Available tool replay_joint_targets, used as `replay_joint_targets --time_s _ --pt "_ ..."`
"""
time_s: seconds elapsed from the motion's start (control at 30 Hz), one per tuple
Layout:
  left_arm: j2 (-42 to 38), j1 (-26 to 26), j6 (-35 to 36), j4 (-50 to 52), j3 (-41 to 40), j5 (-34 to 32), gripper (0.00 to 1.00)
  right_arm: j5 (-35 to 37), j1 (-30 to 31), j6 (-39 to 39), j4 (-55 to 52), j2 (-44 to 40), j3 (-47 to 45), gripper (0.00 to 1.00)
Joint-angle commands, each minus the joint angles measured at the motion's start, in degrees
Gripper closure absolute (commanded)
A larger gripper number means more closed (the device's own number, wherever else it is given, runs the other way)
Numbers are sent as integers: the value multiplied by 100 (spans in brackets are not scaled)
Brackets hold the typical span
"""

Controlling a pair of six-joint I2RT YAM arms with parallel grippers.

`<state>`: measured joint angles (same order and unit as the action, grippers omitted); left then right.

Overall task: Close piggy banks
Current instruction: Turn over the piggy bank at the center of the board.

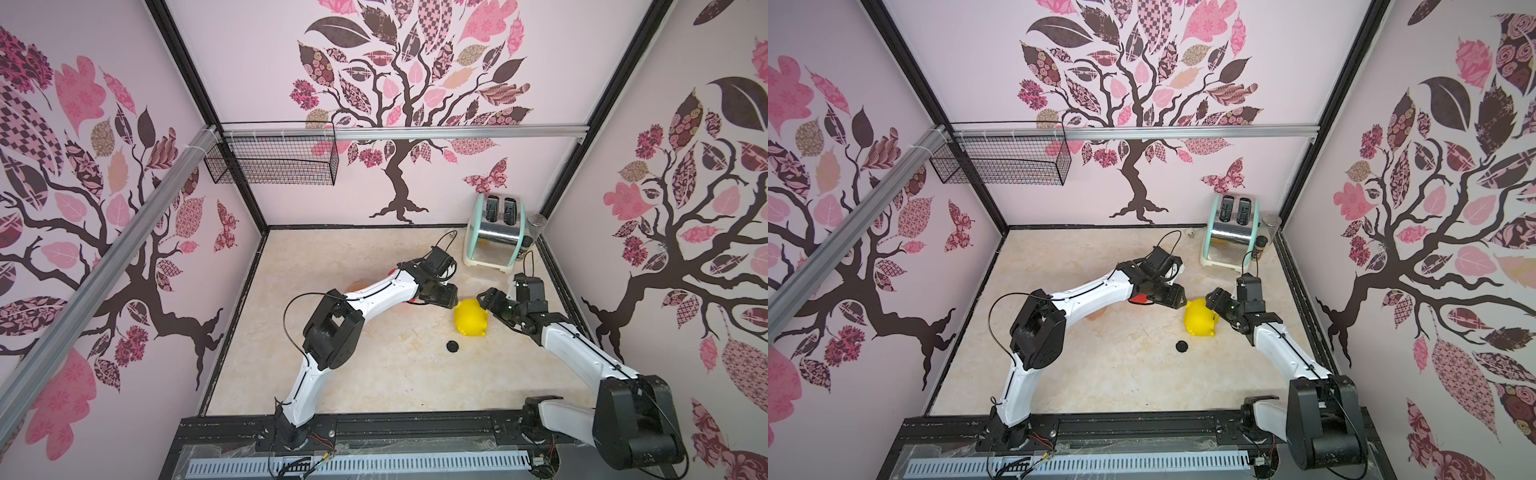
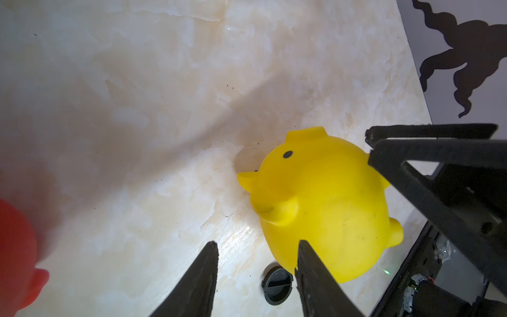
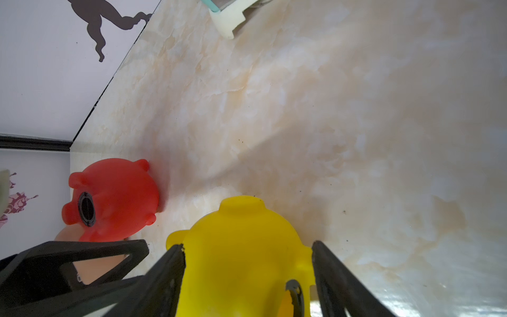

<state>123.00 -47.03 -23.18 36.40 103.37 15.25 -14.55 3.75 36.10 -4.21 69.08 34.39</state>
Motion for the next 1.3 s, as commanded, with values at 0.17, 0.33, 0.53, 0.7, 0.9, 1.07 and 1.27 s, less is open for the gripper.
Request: replay_joint_targets --time_s 0.17,0.33,0.53,0.7,0.9,1.07,1.27 --pt "187 -101 -177 -171 69 -118 50 -150 205 285 166 17 -65 25" --pt "237 -105 -152 -140 73 -177 50 -110 299 297 105 -68 4 25" --pt "328 -105 -103 -62 174 -187 50 -93 363 321 42 -158 80 26" --pt "378 -105 -90 -35 201 -217 50 -141 414 299 25 -140 155 27" --pt "468 -105 -90 -22 227 -189 50 -86 611 279 -62 -146 269 27" --pt "541 -106 -81 -11 245 -206 50 -114 711 307 -130 -210 373 27" --pt "593 -105 -55 10 280 -230 50 -148 725 311 -250 -350 476 27"
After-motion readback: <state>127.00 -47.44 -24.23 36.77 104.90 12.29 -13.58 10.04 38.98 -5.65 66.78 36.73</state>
